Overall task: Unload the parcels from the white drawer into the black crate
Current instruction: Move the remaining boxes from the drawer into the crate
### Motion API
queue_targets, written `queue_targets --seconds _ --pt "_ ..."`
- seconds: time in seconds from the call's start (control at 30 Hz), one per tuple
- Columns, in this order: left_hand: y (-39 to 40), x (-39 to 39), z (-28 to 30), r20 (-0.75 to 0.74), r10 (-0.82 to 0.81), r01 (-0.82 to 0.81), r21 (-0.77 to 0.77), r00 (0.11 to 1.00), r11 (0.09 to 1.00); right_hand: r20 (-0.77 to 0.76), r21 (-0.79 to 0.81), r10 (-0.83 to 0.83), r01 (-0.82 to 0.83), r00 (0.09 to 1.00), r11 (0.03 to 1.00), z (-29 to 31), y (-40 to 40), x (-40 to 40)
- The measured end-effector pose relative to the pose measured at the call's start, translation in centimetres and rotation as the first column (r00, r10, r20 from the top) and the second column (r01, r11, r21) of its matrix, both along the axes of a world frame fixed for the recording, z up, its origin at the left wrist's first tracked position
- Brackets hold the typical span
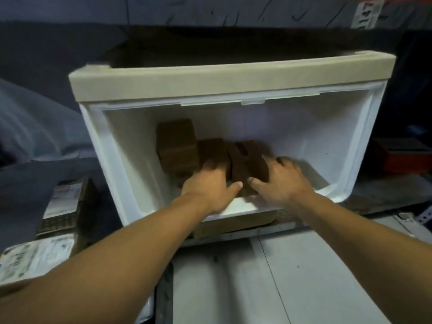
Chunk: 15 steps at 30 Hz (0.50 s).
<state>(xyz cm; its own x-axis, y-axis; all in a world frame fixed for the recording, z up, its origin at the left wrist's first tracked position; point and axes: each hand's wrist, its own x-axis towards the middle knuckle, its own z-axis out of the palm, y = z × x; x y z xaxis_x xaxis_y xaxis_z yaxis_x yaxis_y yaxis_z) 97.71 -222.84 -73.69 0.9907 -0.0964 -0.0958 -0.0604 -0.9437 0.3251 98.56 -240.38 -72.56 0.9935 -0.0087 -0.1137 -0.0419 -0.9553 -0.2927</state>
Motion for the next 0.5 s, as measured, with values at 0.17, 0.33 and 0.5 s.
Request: queue_targets --seconds 0.17,0.33,0.5 --pt "-2.9 4.7 -1.7 -0.187 0.059 -0.101 -0.226 0.981 0.969 -0.113 0.176 -0.059 0.079 0.992 0.981 -2.3 -1.3 5.7" --pt "-4.9 8.3 -3.2 -0.317 0.151 -0.287 -0.442 0.936 0.85 -0.203 0.271 -0.092 0.147 0.975 0.951 -4.8 -2.0 10.6" --pt "-5.9 9.9 -3.6 -0.418 0.185 -0.405 -0.535 0.89 0.741 -0.23 0.278 -0.12 0.183 0.966 0.943 -5.7 -2.7 12.8"
